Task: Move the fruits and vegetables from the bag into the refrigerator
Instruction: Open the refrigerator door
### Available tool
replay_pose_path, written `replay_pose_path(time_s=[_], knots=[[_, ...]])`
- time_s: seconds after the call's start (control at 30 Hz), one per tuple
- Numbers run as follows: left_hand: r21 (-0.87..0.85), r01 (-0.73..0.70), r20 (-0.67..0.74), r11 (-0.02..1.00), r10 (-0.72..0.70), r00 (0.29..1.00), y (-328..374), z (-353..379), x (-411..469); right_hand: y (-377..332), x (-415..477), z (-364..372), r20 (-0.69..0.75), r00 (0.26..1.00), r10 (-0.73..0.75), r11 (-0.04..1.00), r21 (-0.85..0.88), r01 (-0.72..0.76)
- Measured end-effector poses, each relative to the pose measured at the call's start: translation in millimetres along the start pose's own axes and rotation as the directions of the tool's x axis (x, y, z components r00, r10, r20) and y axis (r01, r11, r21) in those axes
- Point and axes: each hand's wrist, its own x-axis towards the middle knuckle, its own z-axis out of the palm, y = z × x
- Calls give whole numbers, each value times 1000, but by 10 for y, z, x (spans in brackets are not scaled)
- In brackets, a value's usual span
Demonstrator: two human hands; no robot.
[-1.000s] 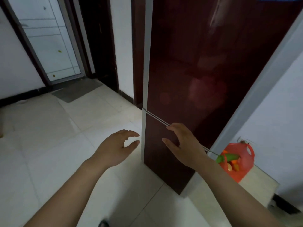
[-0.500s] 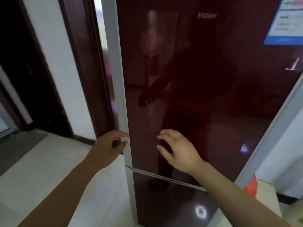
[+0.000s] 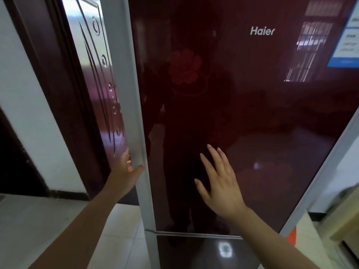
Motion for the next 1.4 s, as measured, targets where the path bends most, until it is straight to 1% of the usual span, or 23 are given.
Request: replay_pose_path(time_s=[0.1, 0.2, 0.23, 0.3, 0.4, 0.5, 0.63, 0.73, 0.83, 0.9, 0.97, 1.1, 1.2, 1.3, 1.4], knots=[[-29, -44, -11, 999, 44, 999, 92, 25, 131, 39, 70, 12, -34, 998, 51, 996, -76, -53], [-39, -96, -4, 995, 96, 995, 65, 44, 89, 72, 84, 81, -23, 998, 51, 987, -150, -54], [-47, -90, 11, 995, 90, 996, 32, 38, 58, 86, 73, 112, -17, 999, 47, 986, -162, -49], [-48, -20, 47, 999, 23, 999, -68, 0, 112, 125, 40, 167, 4, 999, 36, 982, -185, -34], [-98, 110, 46, 989, -106, 993, -286, -20, 321, 196, -15, 202, 42, 999, 11, 981, -196, -3], [-148, 153, -38, 977, -160, 986, -301, 22, 246, 230, -84, 171, 71, 997, -18, 984, -177, 30], [-112, 189, -204, 975, -209, 956, -147, 81, -400, 248, -300, 49, 71, 993, -95, 988, -119, 103], [-184, 153, -304, 971, -204, 931, -24, 143, -1108, 291, -572, -87, 50, 981, -189, 978, -82, 193], [-187, 104, -403, 977, -173, 899, 142, 307, -1834, 377, -875, -269, 11, 958, -285, 957, -55, 285], [-169, 90, -480, 982, -162, 862, 252, 442, -2268, 422, -1070, -417, -2, 946, -323, 946, -8, 323], [-131, 90, -526, 987, -146, 838, 376, 590, -2665, 442, -1280, -572, 2, 943, -333, 941, 61, 332], [-35, 114, -563, 993, -114, 818, 640, 892, -3360, 447, -1710, -932, 44, 952, -302, 937, 200, 288], [8, 106, -558, 994, -84, 826, 866, 1117, -3781, 456, -2009, -1238, 85, 946, -313, 904, 331, 269], [20, 101, -527, 995, -75, 847, 1096, 1308, -4176, 508, -2351, -1544, 124, 935, -333, 846, 476, 238], [21, 88, -456, 996, -69, 887, 1331, 1556, -4587, 582, -2739, -1867, 155, 917, -368, 810, 538, 234]])
